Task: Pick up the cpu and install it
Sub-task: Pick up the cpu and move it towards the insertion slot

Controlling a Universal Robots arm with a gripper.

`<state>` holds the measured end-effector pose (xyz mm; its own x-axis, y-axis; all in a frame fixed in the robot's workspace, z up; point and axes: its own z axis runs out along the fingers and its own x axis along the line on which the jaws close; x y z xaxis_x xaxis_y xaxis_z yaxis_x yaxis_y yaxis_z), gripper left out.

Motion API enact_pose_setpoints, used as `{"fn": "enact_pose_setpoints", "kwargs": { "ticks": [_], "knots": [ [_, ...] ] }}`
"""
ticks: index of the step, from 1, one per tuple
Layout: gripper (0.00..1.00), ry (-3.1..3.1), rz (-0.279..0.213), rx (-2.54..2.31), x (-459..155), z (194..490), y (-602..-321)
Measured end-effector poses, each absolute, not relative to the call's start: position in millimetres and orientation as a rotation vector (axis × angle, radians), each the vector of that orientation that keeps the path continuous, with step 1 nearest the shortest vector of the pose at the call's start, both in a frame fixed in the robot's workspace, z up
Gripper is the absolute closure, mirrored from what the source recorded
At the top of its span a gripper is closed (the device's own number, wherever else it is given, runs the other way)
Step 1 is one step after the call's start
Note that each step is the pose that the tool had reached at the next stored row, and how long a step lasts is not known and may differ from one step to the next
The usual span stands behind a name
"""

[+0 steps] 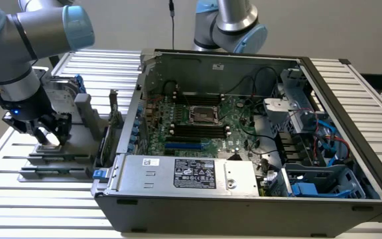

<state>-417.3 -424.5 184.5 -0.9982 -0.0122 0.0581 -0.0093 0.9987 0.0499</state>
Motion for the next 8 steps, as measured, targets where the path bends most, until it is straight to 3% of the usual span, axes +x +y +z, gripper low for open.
{"fn": "enact_pose_setpoints", "kwargs": {
  "ticks": [8],
  "knots": [
    [0.45,-3.082,-0.076,0.017,-417.4,196.7,-424.5]
  ]
}}
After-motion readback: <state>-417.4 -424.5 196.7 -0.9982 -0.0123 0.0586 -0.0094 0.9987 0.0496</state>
